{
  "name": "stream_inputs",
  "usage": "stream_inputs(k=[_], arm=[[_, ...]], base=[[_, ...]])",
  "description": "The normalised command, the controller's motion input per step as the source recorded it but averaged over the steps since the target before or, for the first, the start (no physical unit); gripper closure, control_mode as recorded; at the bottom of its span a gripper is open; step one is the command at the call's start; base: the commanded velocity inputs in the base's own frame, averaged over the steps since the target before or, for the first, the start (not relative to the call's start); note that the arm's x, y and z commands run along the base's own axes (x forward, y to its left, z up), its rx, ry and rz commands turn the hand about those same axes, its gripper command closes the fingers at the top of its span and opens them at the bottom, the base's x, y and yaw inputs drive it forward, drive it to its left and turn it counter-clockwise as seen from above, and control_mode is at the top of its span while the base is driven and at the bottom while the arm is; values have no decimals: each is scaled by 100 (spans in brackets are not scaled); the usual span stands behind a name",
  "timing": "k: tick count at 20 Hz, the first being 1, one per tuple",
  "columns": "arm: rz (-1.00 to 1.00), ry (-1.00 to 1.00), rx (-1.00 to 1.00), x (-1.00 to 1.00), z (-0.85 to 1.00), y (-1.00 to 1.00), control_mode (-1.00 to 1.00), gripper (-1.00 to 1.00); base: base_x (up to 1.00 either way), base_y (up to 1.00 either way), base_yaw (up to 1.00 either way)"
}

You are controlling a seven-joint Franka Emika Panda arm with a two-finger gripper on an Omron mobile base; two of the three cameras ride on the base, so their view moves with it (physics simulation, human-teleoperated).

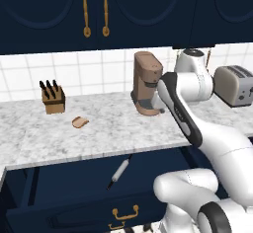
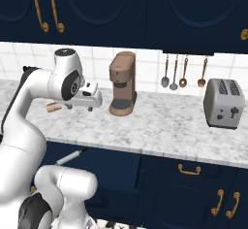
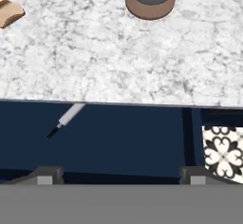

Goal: Pick the rolling pin from the drawer and place it on the counter.

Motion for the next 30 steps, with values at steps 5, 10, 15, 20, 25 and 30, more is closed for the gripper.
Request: stream_inputs(k=[5, 10, 15, 20, 25, 30], arm=[[2, 0, 0, -6, -74, 7, -100, -100], [2, 1, -2, -11, -60, 12, -100, -100], [0, 0, 0, 0, 0, 0, 100, -100], [0, 0, 0, 0, 0, 0, 100, -100], [0, 0, 0, 0, 0, 0, 100, -100], [0, 0, 0, 28, -21, 8, -100, -100]], base=[[0, 0, 0], [0, 0, 0], [-55, 0, 5], [-70, 1, 8], [-31, 10, 4], [0, 0, 0]])
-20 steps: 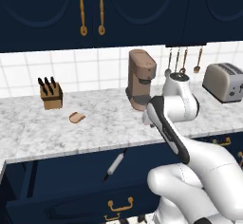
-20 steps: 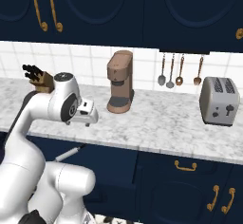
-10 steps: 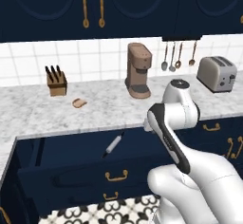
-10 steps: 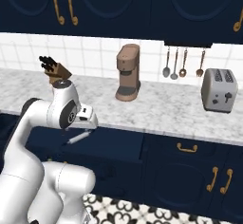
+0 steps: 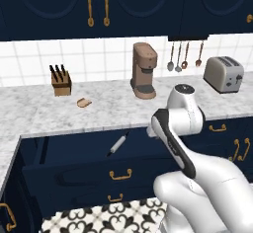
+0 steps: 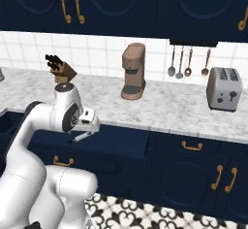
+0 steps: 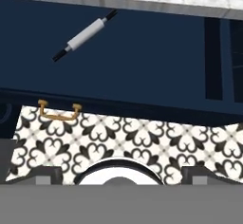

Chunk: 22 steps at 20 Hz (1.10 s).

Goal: Pick the rolling pin from the drawer and place it on the counter.

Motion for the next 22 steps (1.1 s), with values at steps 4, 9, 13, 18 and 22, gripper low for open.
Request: stream_inputs(k=[4, 9, 13, 18, 22], arm=[[0, 0, 0, 41, -42, 30, -100, -100], [0, 0, 0, 33, -50, 37, -100, -100], [0, 0, 2, 44, -38, 21, -100, -100], [0, 0, 4, 56, -41, 4, -100, -100], [0, 0, 3, 50, -46, 0, -100, -100]], base=[[0, 0, 0], [0, 0, 0], [0, 0, 0], [0, 0, 0], [0, 0, 0]])
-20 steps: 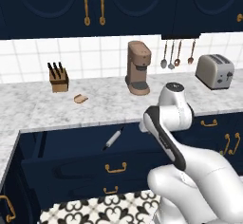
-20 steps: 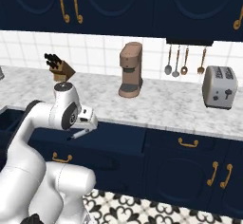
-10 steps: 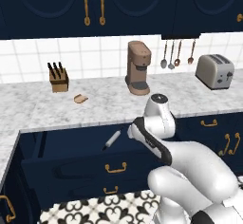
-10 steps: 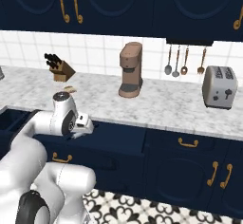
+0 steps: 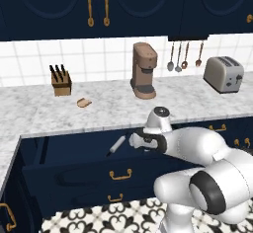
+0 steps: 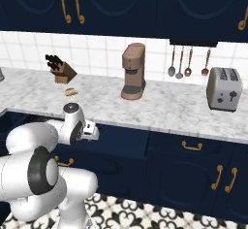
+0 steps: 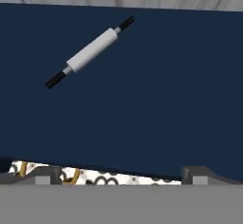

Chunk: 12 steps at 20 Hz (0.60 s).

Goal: Pick the rolling pin from the drawer and place it on the counter.

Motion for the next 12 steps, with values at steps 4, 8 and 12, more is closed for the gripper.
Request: stream_inputs(k=[4, 8, 12], arm=[[0, 2, 0, 41, -34, 4, -100, -100], [0, 7, 0, 27, -29, 11, -100, -100], [0, 19, 0, 3, -32, 11, -100, -100]], base=[[0, 0, 0], [0, 0, 0], [0, 0, 0]])
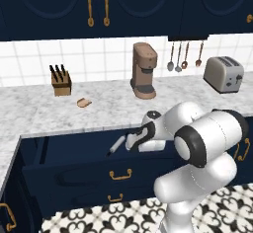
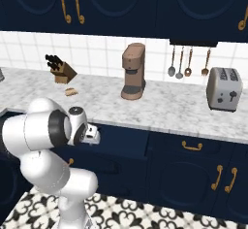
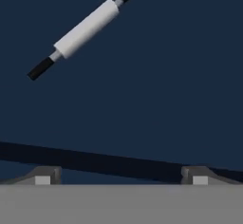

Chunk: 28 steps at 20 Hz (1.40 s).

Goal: Pick the rolling pin from the drawer and place it on the counter.

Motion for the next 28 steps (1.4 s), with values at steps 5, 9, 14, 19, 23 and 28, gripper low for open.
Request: stream_inputs(k=[5, 9, 14, 19, 23, 28], arm=[[0, 27, 0, -22, -21, 3, -100, -100], [0, 25, 0, -94, -28, -4, -100, -100], [0, 21, 0, -100, -30, -11, -100, -100], [0, 1, 3, -87, 29, -2, -100, -100], [0, -4, 5, -6, 96, 5, -100, -100], [0, -7, 3, 37, 50, 48, -100, -100]], base=[[0, 0, 0], [0, 0, 0], [0, 0, 0], [0, 0, 0], [0, 0, 0], [0, 0, 0]])
